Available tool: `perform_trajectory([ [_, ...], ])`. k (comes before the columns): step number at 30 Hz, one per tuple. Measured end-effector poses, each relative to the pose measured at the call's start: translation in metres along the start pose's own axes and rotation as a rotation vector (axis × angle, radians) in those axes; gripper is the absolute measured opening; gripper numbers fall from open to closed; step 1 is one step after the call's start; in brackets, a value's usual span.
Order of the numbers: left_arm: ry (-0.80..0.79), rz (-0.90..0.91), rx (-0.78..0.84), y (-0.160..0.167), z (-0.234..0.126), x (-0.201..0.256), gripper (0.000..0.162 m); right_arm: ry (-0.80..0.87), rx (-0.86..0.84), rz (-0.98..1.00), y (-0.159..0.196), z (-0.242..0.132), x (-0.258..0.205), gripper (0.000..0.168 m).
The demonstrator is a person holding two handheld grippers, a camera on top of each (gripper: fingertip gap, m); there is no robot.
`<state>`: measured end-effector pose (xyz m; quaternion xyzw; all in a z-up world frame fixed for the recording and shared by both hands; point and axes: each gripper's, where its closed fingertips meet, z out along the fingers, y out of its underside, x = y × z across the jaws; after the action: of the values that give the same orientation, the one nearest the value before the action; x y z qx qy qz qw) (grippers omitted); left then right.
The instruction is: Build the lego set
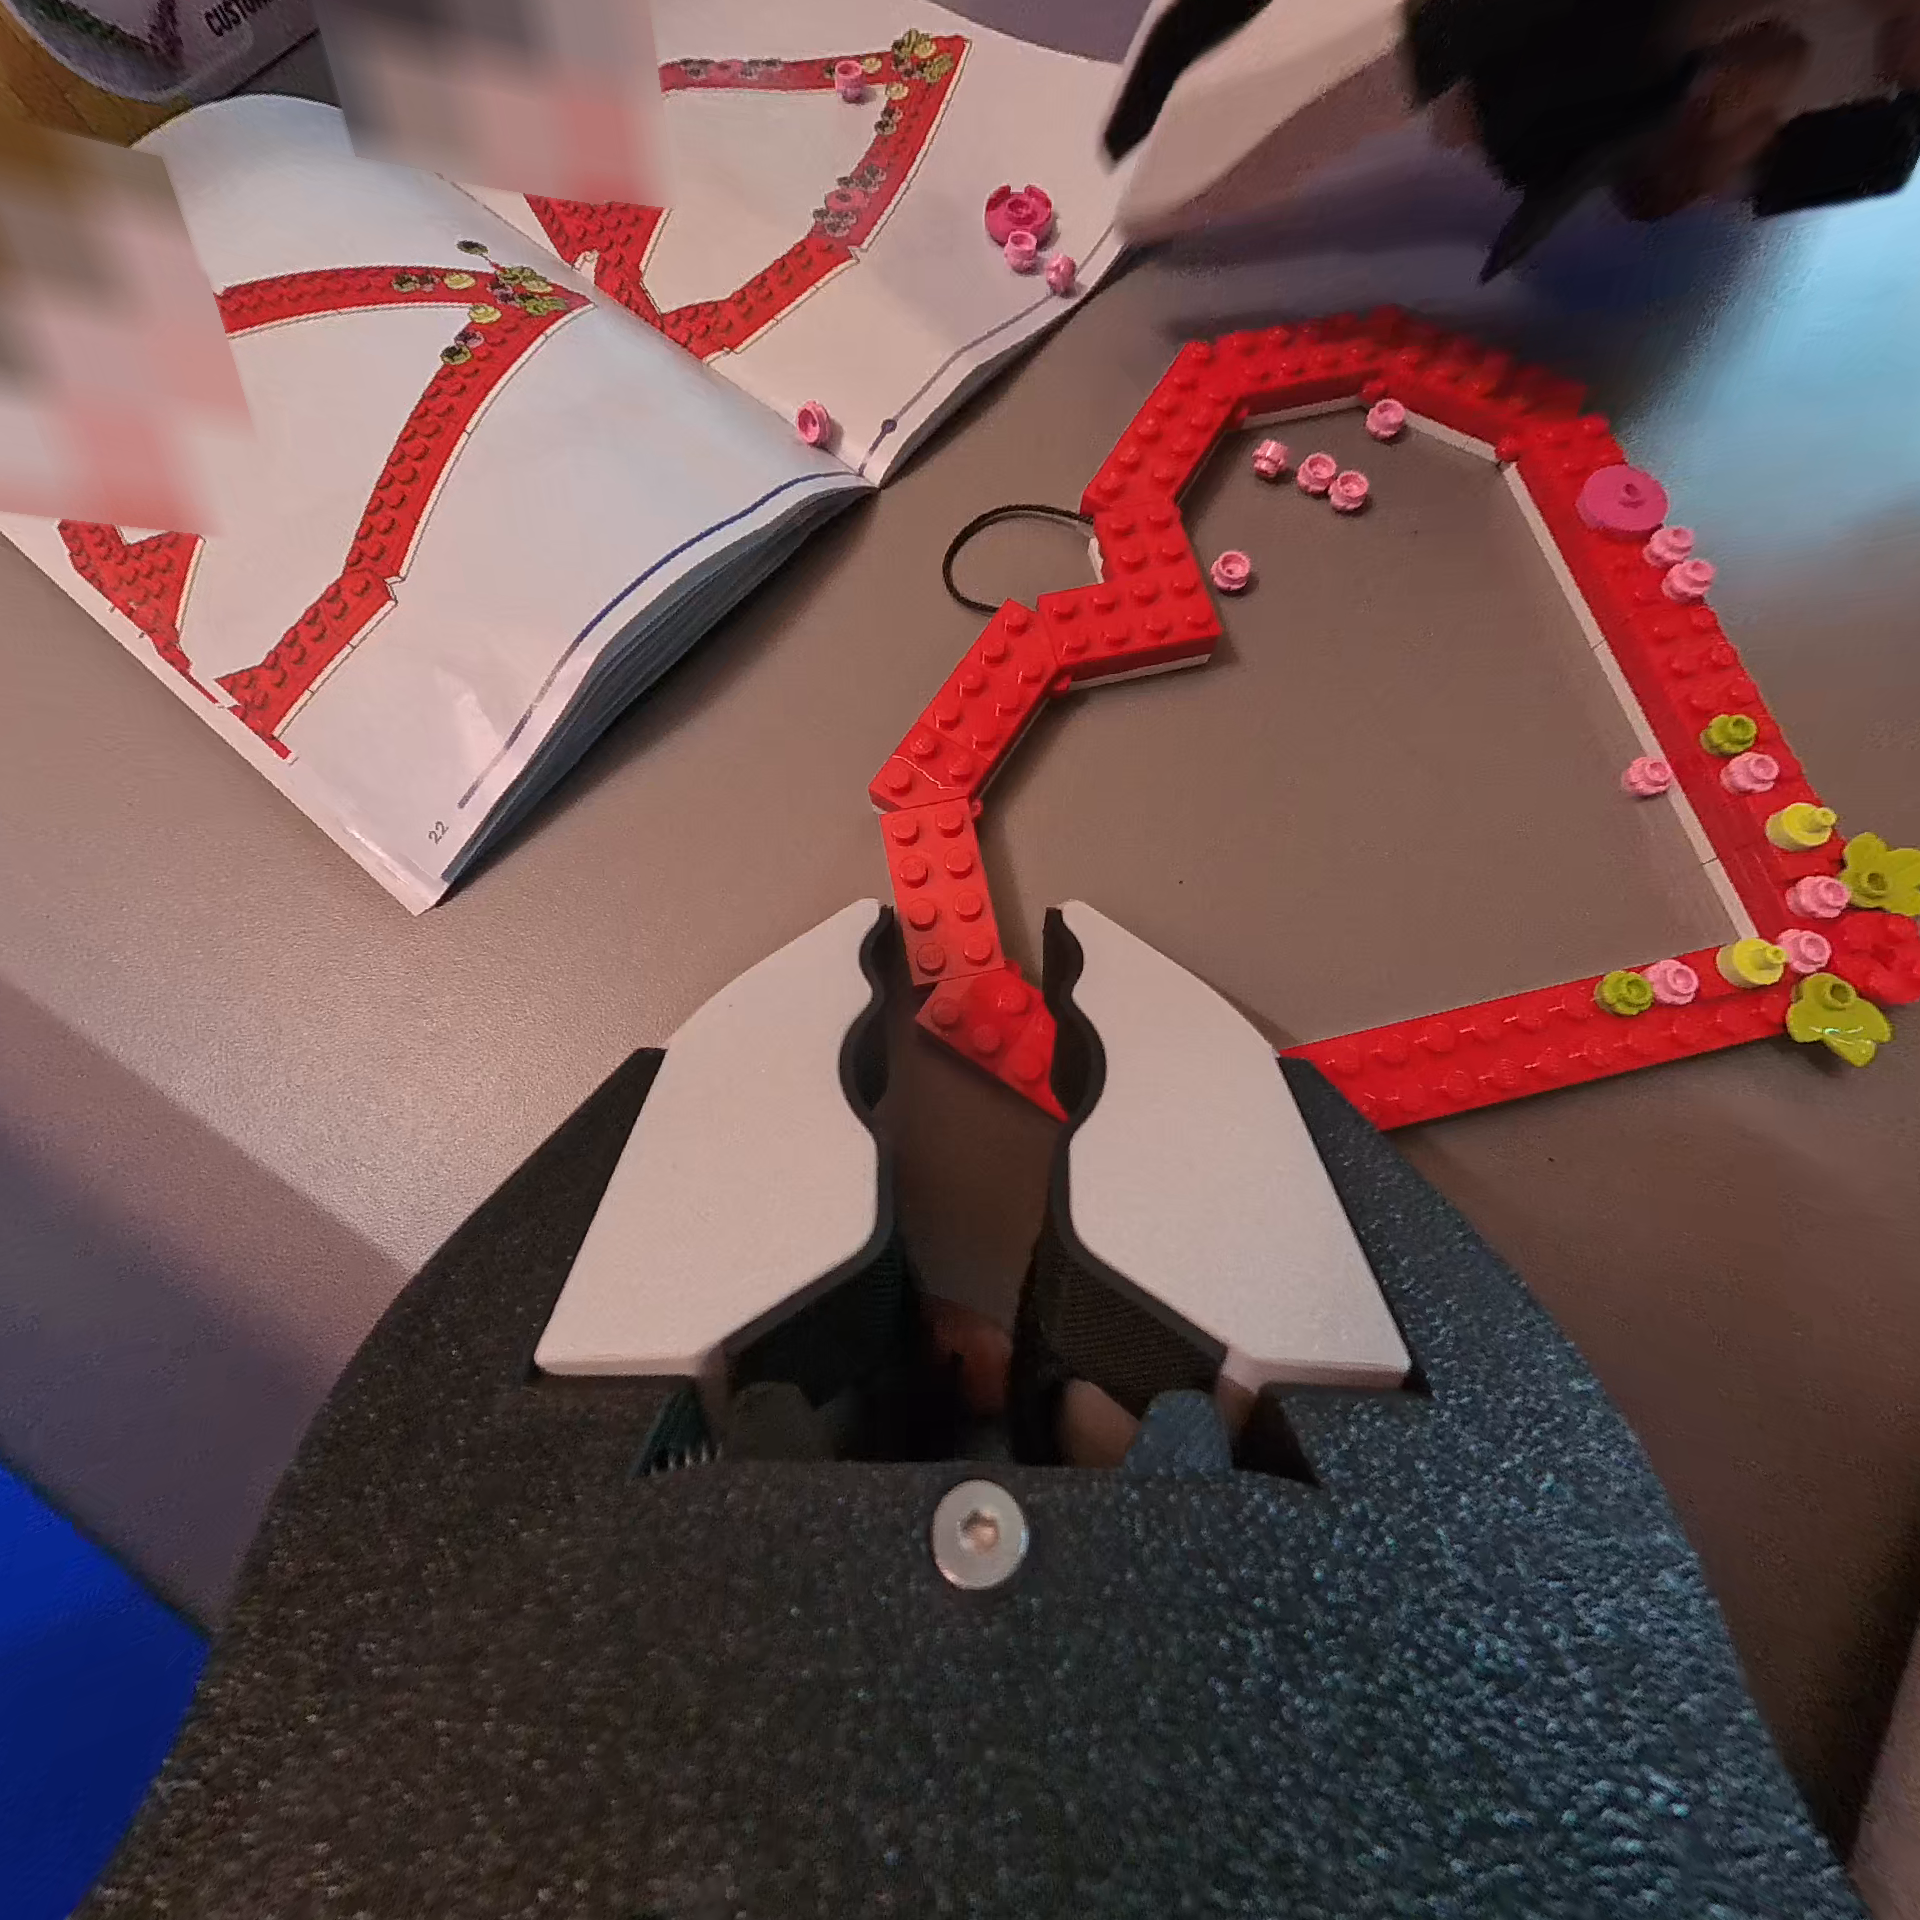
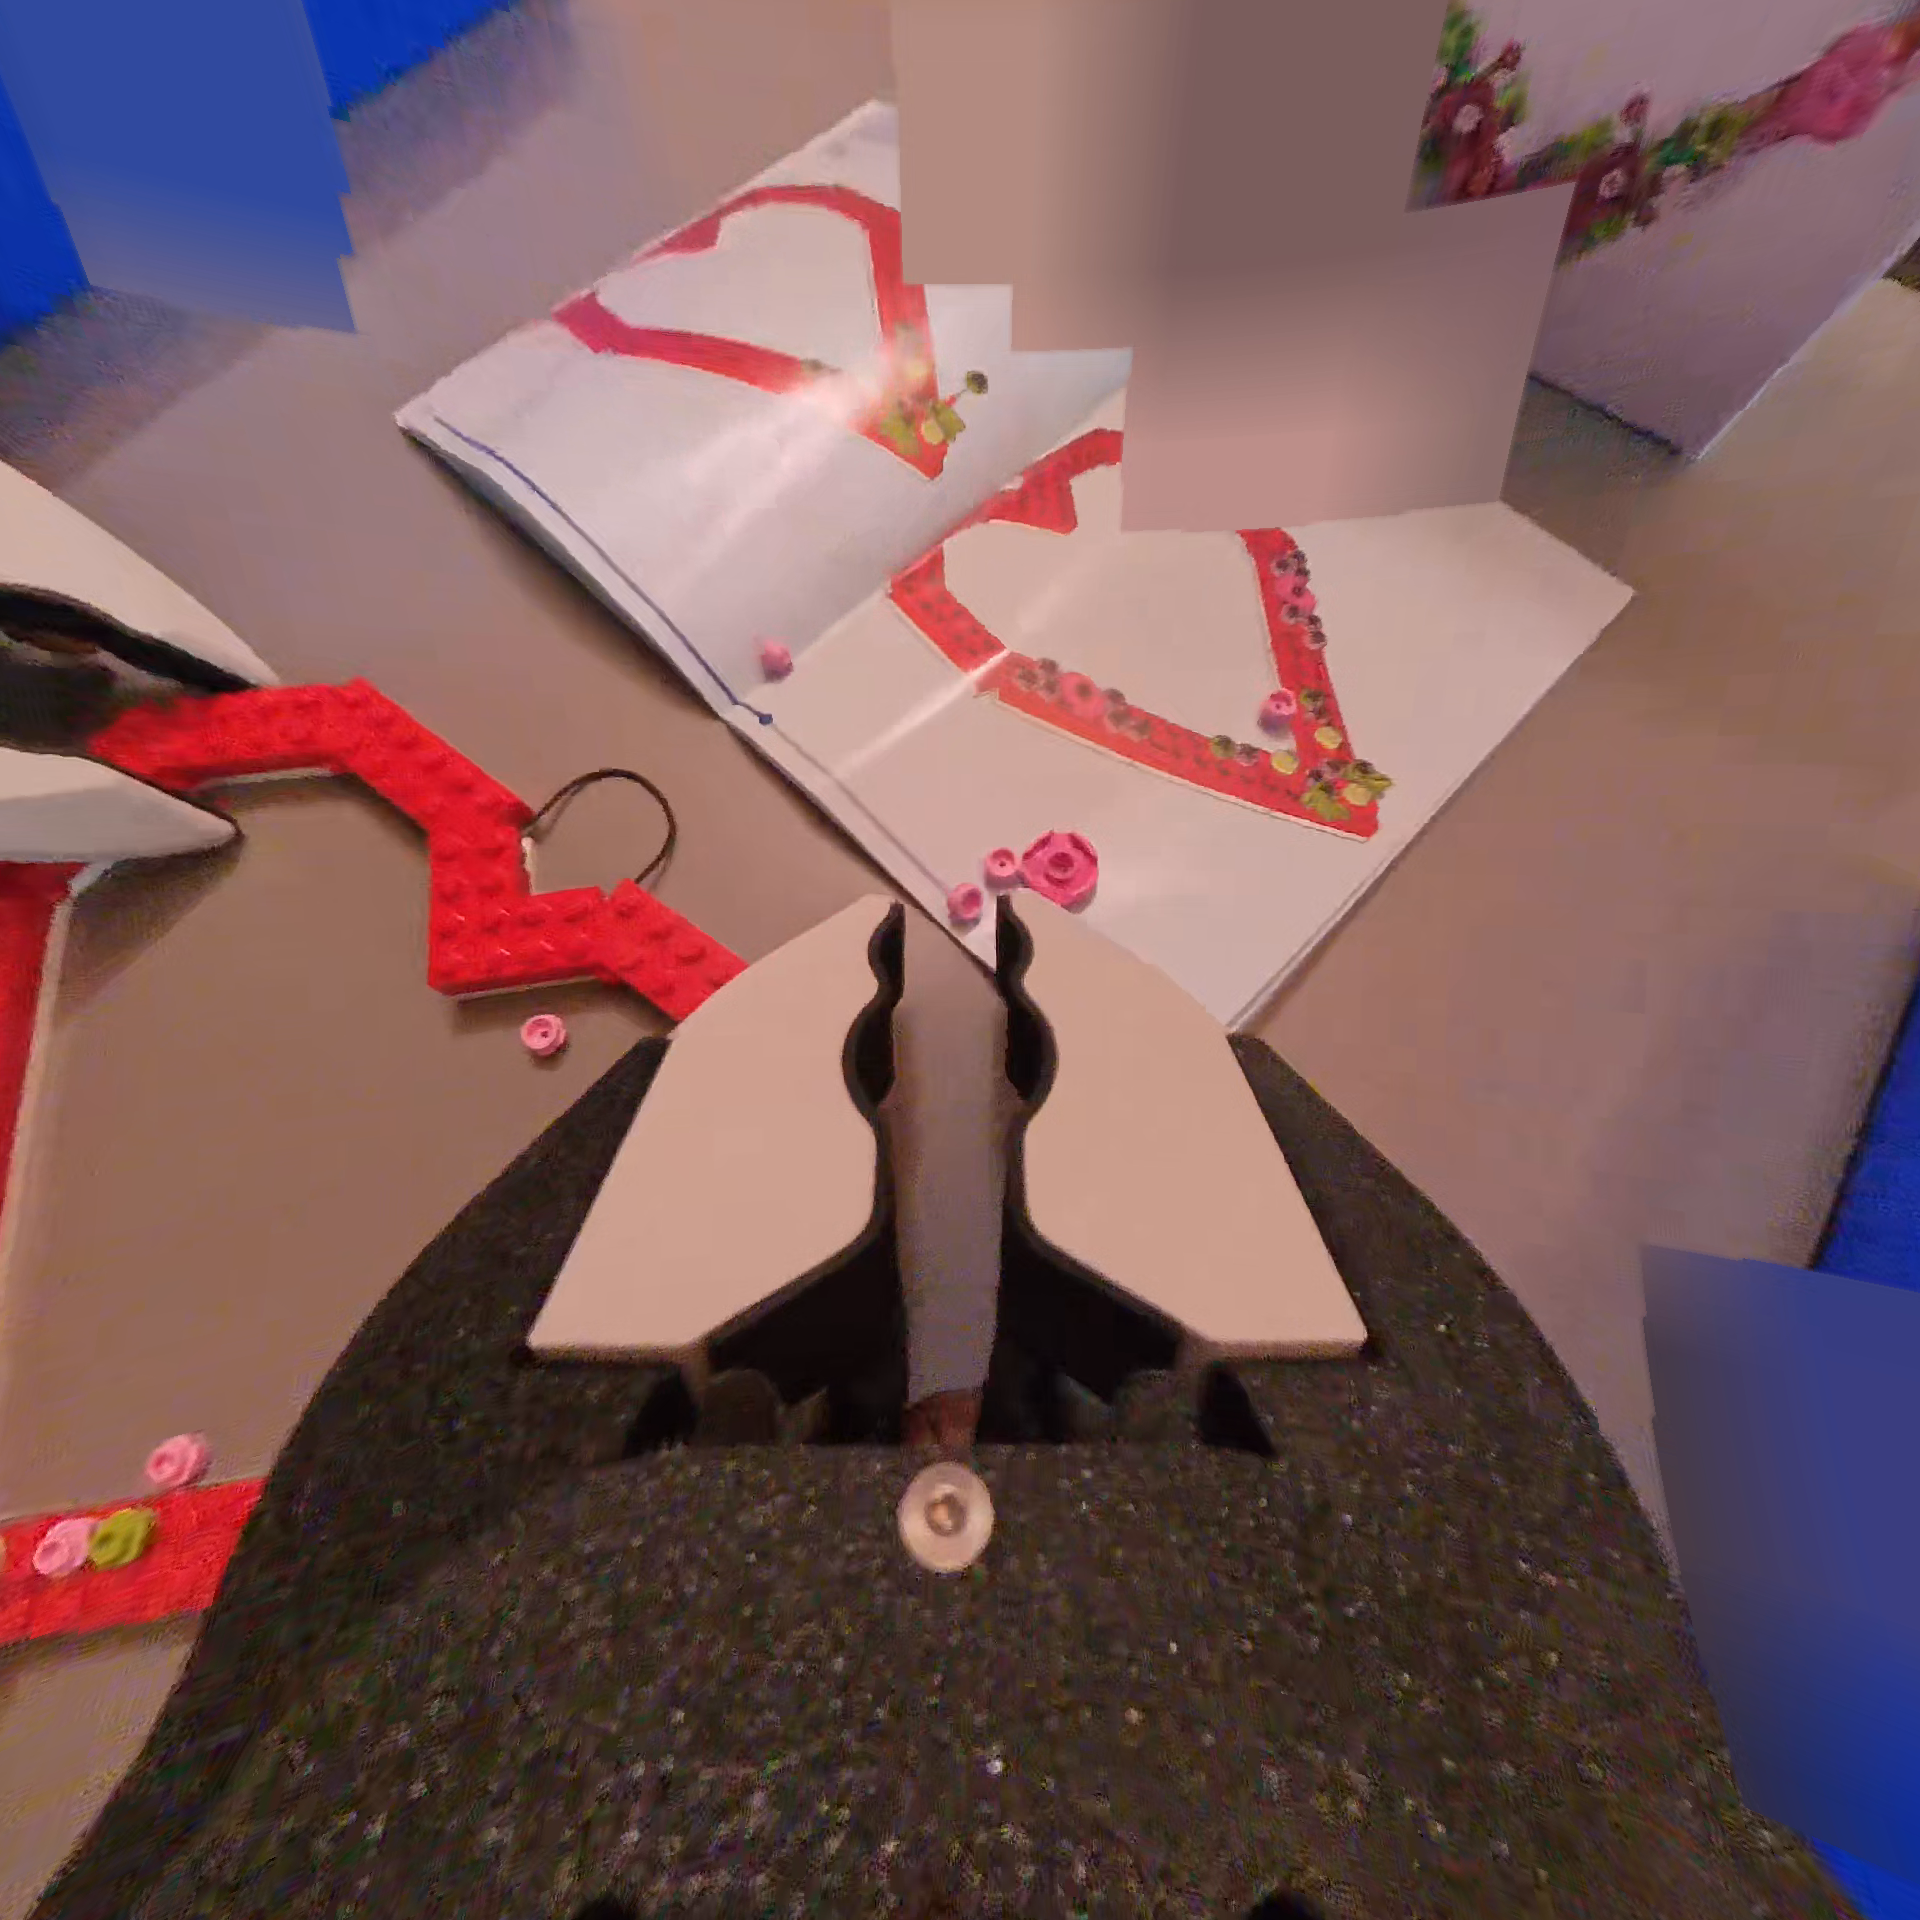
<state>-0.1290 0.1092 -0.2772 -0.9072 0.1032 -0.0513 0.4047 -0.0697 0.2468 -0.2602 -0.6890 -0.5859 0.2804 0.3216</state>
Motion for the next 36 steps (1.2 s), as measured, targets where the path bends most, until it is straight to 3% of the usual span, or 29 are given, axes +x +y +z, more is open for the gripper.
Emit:
perform_trajectory([
  [3, 0.000, 0.000, 0.000, 0.000, 0.000, 0.000, 0.027, 0.008, -0.077, -0.031, 0.005, 0.011, 0.000, 0.017],
  [11, 0.000, 0.001, 0.000, 0.000, 0.000, 0.000, 0.027, 0.009, -0.055, -0.049, 0.003, 0.013, -0.001, 0.006],
  [14, 0.004, -0.004, 0.000, 0.000, 0.000, 0.000, 0.027, -0.193, 0.038, -0.118, -0.014, -0.003, -0.044, 0.006],
  [17, 0.003, -0.003, 0.000, 0.000, 0.000, 0.000, 0.027, -0.440, 0.018, -0.271, -0.007, -0.019, -0.096, 0.007],
  [20, -0.001, 0.001, 0.000, 0.000, 0.000, 0.000, 0.027, -0.481, -0.086, -0.350, 0.012, -0.018, -0.110, 0.008],
  [22, -0.001, 0.001, 0.000, 0.000, 0.000, 0.000, 0.027, -0.483, -0.129, -0.363, 0.019, -0.015, -0.112, 0.019],
  [24, 0.000, 0.000, 0.000, 0.000, 0.000, 0.000, 0.027, -0.509, -0.102, -0.358, 0.016, -0.017, -0.117, 0.033],
  [26, 0.000, 0.000, 0.000, 0.000, 0.000, 0.000, 0.027, -0.550, -0.057, -0.318, 0.009, -0.023, -0.122, 0.029],
  [28, 0.001, -0.001, 0.000, 0.000, 0.000, 0.000, 0.027, -0.536, -0.081, -0.336, 0.013, -0.024, -0.117, 0.031],
  [32, 0.001, -0.001, 0.000, 0.000, 0.000, 0.000, 0.027, -0.468, 0.194, -0.178, -0.029, -0.031, -0.091, 0.021],
  [36, -0.005, 0.005, 0.001, 0.000, 0.000, 0.000, 0.027, -0.129, -0.006, -0.007, -0.008, -0.004, -0.009, 0.019],
])
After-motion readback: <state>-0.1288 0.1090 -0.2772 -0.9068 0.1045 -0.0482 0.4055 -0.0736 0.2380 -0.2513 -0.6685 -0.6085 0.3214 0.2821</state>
